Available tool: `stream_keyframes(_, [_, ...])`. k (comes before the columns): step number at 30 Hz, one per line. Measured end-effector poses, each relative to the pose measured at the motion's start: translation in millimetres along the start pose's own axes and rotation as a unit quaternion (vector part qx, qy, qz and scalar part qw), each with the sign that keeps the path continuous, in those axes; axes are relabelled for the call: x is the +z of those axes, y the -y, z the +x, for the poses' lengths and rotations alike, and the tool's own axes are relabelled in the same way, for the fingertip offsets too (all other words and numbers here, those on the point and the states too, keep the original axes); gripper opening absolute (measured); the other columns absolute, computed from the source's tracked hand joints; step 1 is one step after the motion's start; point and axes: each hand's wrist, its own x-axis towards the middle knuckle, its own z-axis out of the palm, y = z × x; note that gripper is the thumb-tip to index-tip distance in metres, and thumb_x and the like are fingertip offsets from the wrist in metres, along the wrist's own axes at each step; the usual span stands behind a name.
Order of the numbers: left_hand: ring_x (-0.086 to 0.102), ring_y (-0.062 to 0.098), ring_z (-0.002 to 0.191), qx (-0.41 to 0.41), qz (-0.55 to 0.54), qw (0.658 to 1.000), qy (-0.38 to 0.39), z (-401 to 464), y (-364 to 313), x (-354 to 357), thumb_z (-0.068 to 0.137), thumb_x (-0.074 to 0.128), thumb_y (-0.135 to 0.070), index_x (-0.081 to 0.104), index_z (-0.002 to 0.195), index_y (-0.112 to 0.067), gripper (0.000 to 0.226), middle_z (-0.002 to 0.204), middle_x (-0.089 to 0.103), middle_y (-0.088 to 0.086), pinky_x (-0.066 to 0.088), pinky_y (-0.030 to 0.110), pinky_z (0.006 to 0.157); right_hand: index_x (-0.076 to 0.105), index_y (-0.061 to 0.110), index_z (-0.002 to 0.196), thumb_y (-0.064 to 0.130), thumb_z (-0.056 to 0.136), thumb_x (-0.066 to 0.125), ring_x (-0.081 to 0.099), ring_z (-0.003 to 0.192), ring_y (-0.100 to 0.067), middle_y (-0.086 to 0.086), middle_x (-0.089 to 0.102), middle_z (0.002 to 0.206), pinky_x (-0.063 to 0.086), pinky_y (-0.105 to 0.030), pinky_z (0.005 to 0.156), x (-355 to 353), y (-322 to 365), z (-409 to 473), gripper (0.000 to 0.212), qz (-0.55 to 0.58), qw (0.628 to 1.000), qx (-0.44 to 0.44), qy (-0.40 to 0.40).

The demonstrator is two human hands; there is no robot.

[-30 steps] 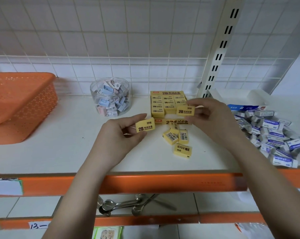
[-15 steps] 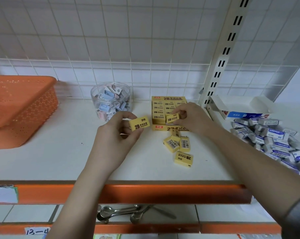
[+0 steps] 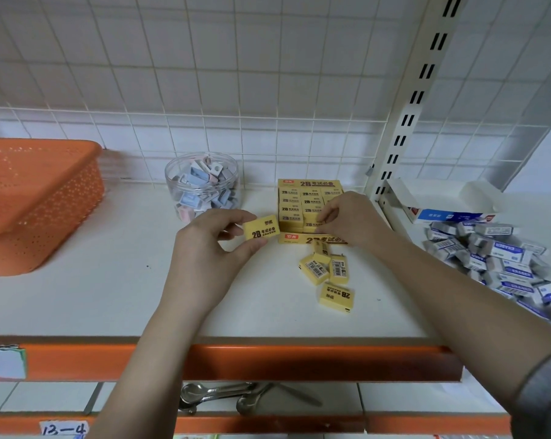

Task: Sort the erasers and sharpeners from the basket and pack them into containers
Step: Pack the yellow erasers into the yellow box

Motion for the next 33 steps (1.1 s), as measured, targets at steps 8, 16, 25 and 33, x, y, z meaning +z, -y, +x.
stream_keyframes(8, [0.052,-0.005,0.057,-0.065,-0.031,0.994,0.079,29.8,-1.0,10.9,0.068,0.081,-0.018,0.065,0.078,-0.032,0.023,0.065,0.061,-0.014,0.041,0.003,0.062,0.070,0.020,0.088,0.021,0.083,0.070,0.054,0.071,0.002,0.010,0.064,0.085,0.038,-0.003,0.054,-23.4,-0.7,-23.9,0.005,0.058,0.996,0.002,-0.072])
stream_keyframes(16, [0.059,0.004,0.071,-0.050,0.058,0.981,0.180,75.2,-6.1,57.7,0.071,0.081,-0.028,0.069,0.094,-0.019,0.027,0.080,0.064,-0.006,0.044,0.005,0.063,0.072,0.026,0.084,0.024,0.078,0.075,0.058,0.074,0.014,0.017,0.067,0.080,0.040,-0.002,0.063,-27.3,-4.0,-112.4,0.007,0.130,0.991,-0.007,-0.014])
stream_keyframes(25, [0.054,0.007,0.082,-0.016,0.142,0.967,0.212,86.3,-6.5,79.6,0.074,0.078,-0.033,0.069,0.107,-0.017,0.038,0.095,0.062,-0.006,0.042,0.019,0.073,0.069,0.028,0.107,0.031,0.072,0.080,0.058,0.089,0.006,0.015,0.066,0.102,0.044,-0.007,0.075,-1.8,-9.5,-141.8,0.037,0.092,0.995,0.015,0.030])
stream_keyframes(33, [0.052,0.009,0.083,-0.016,0.161,0.962,0.221,83.0,-1.4,84.6,0.075,0.076,-0.037,0.067,0.111,-0.016,0.042,0.093,0.056,-0.007,0.037,0.020,0.069,0.069,0.034,0.100,0.025,0.076,0.078,0.053,0.078,0.014,0.014,0.060,0.087,0.038,-0.001,0.064,-16.0,-9.5,-153.6,0.027,0.134,0.989,0.034,-0.050])
